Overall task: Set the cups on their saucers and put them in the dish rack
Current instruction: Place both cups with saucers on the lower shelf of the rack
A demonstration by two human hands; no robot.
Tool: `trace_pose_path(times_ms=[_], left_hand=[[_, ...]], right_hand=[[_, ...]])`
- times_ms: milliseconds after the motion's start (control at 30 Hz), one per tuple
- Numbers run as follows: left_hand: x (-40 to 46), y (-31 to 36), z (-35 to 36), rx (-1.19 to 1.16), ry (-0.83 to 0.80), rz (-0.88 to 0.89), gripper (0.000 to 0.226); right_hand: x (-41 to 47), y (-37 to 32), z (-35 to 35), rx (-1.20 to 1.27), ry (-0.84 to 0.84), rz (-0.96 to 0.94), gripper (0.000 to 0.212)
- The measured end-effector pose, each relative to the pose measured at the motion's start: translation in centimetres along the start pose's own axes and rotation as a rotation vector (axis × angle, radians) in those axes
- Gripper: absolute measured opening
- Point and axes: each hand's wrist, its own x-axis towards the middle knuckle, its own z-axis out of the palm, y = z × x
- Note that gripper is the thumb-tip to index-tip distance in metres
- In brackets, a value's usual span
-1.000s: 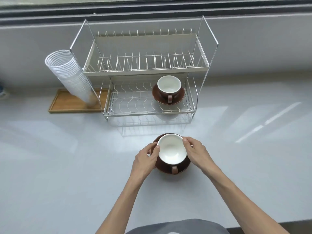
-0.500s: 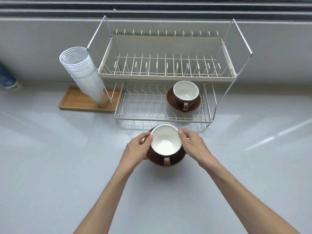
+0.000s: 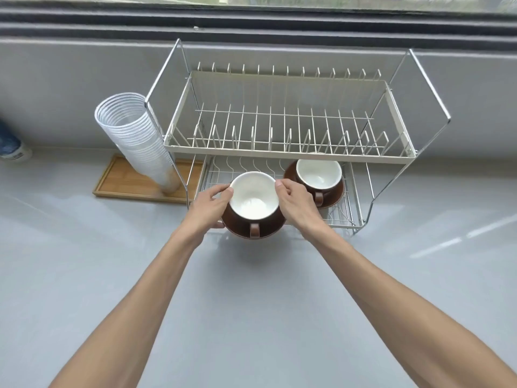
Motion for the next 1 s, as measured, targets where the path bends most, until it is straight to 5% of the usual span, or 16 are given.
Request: trace_pose_path(times_ms=[600,1000], left_hand=[[7.6,0.7,-0.1,-0.041,0.086,0.004,0.042],[5.6,1.7,-0.2,0.19,0.013,0.035,0.049]], right_hand=[[7.6,-1.5,3.0,0.006,-0.007,0.108,0.041],[6.0,-1.8,1.9,-0.06,-0.099,0.005,0.034]])
